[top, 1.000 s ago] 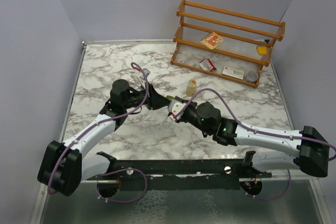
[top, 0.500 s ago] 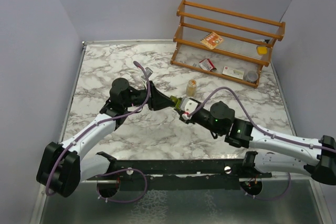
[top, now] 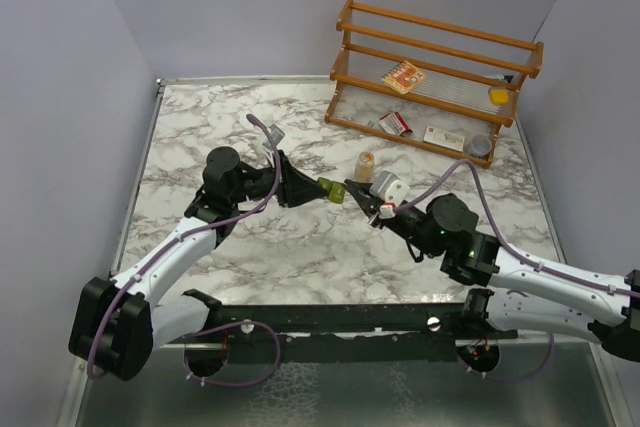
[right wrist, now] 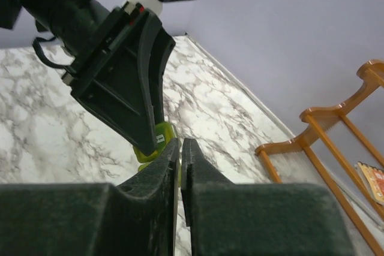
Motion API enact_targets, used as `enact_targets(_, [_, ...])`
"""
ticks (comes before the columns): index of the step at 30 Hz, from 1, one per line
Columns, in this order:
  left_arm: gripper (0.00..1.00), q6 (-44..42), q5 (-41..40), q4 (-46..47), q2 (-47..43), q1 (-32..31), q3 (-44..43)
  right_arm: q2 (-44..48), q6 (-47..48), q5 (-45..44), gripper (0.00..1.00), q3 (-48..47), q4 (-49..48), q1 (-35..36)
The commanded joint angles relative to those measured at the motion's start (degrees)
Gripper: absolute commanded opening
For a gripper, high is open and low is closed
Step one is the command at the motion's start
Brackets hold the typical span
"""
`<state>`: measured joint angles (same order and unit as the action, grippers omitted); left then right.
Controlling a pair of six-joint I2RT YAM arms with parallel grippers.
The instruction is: Sort the pills into containers
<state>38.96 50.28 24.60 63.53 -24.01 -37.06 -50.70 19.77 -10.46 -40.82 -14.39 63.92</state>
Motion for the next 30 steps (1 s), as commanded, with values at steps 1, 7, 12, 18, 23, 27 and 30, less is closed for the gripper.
enact_targets(1, [0.0, -0.24, -0.83, 0.01, -1.28, -0.01, 0.48, -3.17, 1.5, -5.83, 0.17, 0.13, -3.15, -0.04])
enact_targets(7, [0.0, 0.63, -3.38, 0.01, -0.46, -0.06, 0.76, -4.42, 3.29, -5.99, 0.35, 0.24, -0.26, 0.02])
enact_targets(12, [0.0, 0.95, -3.09, 0.01, 2.1, -0.01, -0.38, -0.55, 5.7, -3.46, 0.58, 4.06, -1.5, 0.05])
enact_targets(18, [0.0, 2.41, -3.72, 0.18, 4.35, -0.01, -1.98, 0.34, 10.2, -3.16, 0.68, 8.01, -4.21, 0.63])
enact_targets(23, [0.0, 4.12, -3.77, 0.17, 5.78, -0.07, -3.13, -3.87, 9.99, -5.33, 0.68, 7.31, -4.7, 0.65])
enact_targets(27, [0.0, 5.28, -3.75, 0.27, 6.87, -0.06, -3.55, -5.66, 11.04, -6.3, 0.67, 7.74, -6.98, 0.68])
enact_targets(30, [0.0, 6.04, -3.63, 0.4, 7.72, -0.03, -3.94, -5.92, 11.47, -6.1, 0.67, 7.7, -7.61, 0.76])
